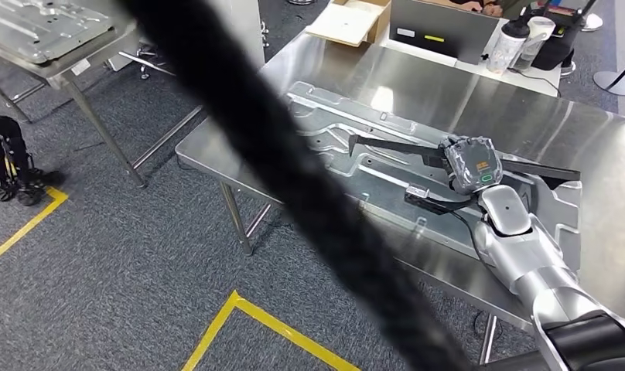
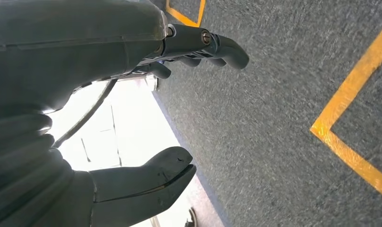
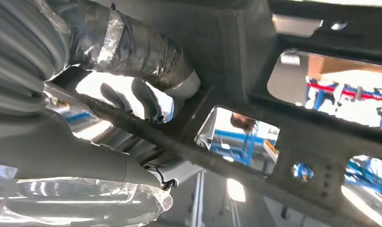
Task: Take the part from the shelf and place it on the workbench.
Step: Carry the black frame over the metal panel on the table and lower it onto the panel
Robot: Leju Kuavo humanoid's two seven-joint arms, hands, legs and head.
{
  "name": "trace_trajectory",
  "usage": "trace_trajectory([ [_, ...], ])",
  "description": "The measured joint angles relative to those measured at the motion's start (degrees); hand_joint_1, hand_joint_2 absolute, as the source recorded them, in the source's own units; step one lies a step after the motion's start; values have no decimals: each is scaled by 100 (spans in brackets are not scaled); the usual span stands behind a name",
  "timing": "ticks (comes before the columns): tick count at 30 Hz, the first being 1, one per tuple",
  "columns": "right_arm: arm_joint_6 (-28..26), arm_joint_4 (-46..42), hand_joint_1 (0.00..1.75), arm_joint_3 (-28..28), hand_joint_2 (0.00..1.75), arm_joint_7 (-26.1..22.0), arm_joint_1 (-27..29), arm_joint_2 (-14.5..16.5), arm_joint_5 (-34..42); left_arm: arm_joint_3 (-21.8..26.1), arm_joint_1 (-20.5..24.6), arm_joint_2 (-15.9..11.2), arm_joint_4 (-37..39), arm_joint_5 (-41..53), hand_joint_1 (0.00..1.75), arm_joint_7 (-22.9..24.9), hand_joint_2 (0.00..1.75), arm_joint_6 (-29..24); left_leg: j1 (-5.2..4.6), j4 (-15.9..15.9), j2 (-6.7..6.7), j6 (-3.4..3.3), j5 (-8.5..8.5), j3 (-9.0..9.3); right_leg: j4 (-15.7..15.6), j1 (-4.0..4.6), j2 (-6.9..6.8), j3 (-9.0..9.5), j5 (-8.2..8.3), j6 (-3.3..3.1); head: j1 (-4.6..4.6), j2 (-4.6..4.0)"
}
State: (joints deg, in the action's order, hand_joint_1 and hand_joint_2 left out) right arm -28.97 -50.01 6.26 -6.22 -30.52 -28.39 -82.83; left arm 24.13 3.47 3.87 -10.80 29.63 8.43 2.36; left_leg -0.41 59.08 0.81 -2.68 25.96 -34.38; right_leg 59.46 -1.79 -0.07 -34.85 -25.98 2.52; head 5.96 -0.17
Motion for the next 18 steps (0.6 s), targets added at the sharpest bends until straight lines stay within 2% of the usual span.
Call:
trace_trajectory([
  [2, -40, 284, 175, 16, 175, 20, -67, 90, -41, 18, 0, 4, 0, 24, 0, 3, 175, 7, 0, -3, 1, -73, 10, -4, 1, 9, 15, 8, 0, -41, -4, 0],
  [3, -53, 444, 175, 22, 175, 45, -111, 140, -67, 27, 2, 5, 0, 32, 0, 3, 175, 14, 5, -9, 2, -80, -4, 3, 1, 23, 19, 8, -2, -58, -6, 0],
  [6, -37, 985, 175, 36, 175, 156, -258, 289, -146, 57, 7, 7, 0, 79, 0, -14, 175, 55, 28, -32, 0, 3, -33, 28, 5, 53, 16, 6, -7, -99, -5, 0],
  [9, -25, 1477, 175, 45, 175, 248, -407, 449, -188, 81, 3, 7, 0, 119, 0, -41, 175, 89, 47, -46, -1, 99, -40, 42, 9, 67, 16, 7, -9, -113, -6, 0],
  [11, -25, 1674, 175, 45, 175, 281, -489, 516, -194, 86, 5, 8, 0, 130, 0, -55, 175, 99, 54, -47, 0, 137, -33, 48, 9, 80, 19, 13, -12, -118, -5, 0],
  [14, 36, 1924, 175, 44, 175, 297, -603, 609, -200, 96, 7, 9, 0, 137, 0, -70, 175, 126, 57, -47, 2, 170, -23, 58, 6, 96, 22, 29, -15, -122, -5, 0],
  [18, 129, 2212, 175, 40, 175, 304, -719, 780, -213, 118, 10, 9, 0, 153, 0, -71, 175, 168, 57, -45, 4, 171, -21, 82, -13, 95, 24, 65, -12, -119, -4, 0],
])
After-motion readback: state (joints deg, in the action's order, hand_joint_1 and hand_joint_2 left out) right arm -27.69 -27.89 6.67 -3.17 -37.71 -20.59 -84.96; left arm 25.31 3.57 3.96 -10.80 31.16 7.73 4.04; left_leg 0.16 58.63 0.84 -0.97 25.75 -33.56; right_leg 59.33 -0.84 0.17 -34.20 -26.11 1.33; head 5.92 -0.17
